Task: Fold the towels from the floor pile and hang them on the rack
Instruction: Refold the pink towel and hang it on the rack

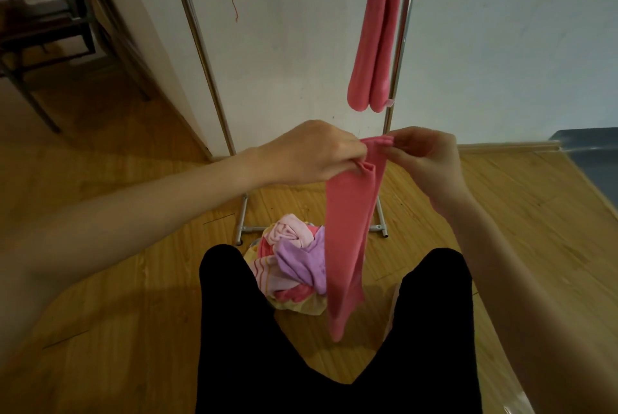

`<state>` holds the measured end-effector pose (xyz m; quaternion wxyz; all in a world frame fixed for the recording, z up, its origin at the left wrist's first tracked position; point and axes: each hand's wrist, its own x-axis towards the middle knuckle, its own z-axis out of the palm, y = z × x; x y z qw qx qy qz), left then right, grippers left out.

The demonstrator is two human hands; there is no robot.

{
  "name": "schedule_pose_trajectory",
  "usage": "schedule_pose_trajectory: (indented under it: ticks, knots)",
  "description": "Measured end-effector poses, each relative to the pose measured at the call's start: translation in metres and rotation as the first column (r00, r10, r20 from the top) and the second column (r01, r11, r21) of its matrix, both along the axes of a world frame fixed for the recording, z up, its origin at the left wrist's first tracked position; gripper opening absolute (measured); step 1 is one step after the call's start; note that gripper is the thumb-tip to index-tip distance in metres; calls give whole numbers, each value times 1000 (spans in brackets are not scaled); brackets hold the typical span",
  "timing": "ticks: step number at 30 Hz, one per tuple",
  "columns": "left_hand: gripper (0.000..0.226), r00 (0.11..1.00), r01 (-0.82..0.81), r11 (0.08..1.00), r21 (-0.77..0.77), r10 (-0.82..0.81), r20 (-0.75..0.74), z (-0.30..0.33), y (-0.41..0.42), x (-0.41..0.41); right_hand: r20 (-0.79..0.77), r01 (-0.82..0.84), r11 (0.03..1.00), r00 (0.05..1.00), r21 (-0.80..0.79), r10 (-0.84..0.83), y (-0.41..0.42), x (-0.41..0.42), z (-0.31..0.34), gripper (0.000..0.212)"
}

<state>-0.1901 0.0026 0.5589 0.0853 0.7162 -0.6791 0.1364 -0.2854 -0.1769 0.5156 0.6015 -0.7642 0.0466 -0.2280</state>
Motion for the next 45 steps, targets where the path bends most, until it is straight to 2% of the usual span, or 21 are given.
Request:
schedule_pose_trajectory:
  ticks: [5,11,18,23,29,31,32,34,36,38,40,43,45]
  knots:
    - [37,972,-139,986,-88,118,-202,-1,6,-2,15,-142,988,990,67,142,3,-12,5,20]
    - [39,946,-205,973,-104,169,-278,-4,7,-5,37,-202,976,979,84,200,9,-17,6,19]
    - [30,922,-274,945,-176,206,-328,0,-1,-7,89,-193,977,979,95,185,14,-18,3,23]
    - [24,914,-325,918,-229,243,-324,12,-10,-10,101,-177,984,980,35,172,14,-16,4,36]
    - [23,947,-260,918,-299,182,-265,36,-13,-9,147,-85,990,987,115,68,6,3,26,25]
    - [30,947,-244,892,-380,136,-290,35,-6,-6,143,-64,989,989,131,45,5,11,34,24]
    - [45,939,-267,873,-409,139,-315,29,-1,-4,138,-59,989,990,132,41,6,15,36,23]
    - [81,887,-383,831,-403,208,-413,5,13,2,122,-59,989,992,138,42,9,21,38,23]
    - [95,774,-524,800,-291,305,-555,-32,24,2,109,-63,985,993,159,46,10,25,37,25]
    - [87,618,-590,798,-126,346,-706,-73,30,3,100,-67,982,994,179,49,11,27,38,26]
    - [69,482,-569,823,12,345,-806,-108,31,6,98,-68,976,994,205,49,12,27,41,27]
    - [41,400,-523,839,149,396,-827,-138,22,6,114,-52,968,993,244,25,11,27,46,28]
    - [27,307,-522,831,193,394,-867,-149,12,7,125,-39,960,992,278,4,8,25,50,25]
